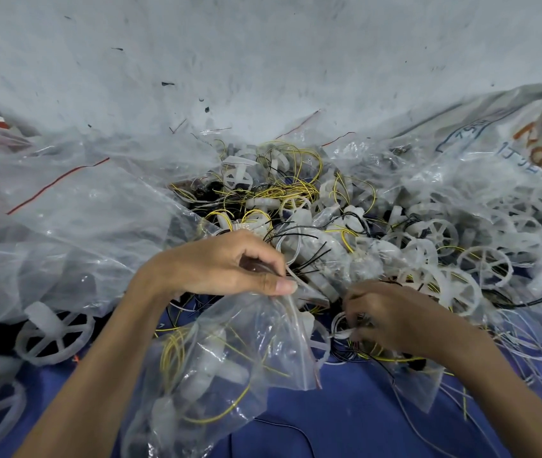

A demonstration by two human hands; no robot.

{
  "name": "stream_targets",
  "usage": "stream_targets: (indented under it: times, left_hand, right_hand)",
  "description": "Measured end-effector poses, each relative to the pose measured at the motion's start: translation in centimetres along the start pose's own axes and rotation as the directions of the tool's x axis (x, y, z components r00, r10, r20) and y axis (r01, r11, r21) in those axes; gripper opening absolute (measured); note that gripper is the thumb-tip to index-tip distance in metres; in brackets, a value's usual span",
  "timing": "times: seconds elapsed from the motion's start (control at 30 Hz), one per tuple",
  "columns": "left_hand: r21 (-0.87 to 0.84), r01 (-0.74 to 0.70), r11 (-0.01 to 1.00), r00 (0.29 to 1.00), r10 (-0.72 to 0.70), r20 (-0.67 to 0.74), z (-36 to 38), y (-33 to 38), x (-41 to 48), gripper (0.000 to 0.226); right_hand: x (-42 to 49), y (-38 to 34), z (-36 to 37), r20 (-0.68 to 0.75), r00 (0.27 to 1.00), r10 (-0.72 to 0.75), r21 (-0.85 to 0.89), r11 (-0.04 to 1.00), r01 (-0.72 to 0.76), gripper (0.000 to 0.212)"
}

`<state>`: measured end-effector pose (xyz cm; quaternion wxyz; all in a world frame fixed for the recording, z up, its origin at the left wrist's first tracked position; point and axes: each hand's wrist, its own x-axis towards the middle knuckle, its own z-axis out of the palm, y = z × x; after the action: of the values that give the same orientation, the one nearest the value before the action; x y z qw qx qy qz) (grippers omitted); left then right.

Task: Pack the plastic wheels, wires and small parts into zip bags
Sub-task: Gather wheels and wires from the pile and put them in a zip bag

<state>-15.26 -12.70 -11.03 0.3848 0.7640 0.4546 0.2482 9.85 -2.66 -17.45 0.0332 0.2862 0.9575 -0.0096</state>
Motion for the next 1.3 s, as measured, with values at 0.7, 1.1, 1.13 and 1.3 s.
stream_targets:
  times: [0.7,1.1,1.13,1.3]
  left_hand:
    - [-0.021,-0.164,0.986,0.903,0.142,-0.406,0.7,-0.7,1.2,0.024]
    - [-0.191,-0.085,0.978,0.942,0.016,-0.335,-0.6,-3.4,0.4,0.021]
    - [-0.161,-0.035,0.986,0.947,-0.019,-0.32,-0.6,-3.9,0.3,0.021]
    - [-0.034,-0.122,0.992,0.794,0.077,-0.603,-1.8,-1.4,-0.7,0.021]
  right_hand:
    - [0.8,-2.3,-4.2,-0.636,0.702,0.319,0.748,0.476,0.462,0.009]
    - [2.9,-4.3,-4.8,-0.377,0.925,-0.054,0.81,0.466,0.357,0.015]
    - [3.1,-4.2,-4.6,-0.378,0.925,-0.035,0.812,0.467,0.35,0.017]
    - [4.0,-4.7,-3.5,-0.334,0.943,0.0,0.873,0.378,0.309,0.012]
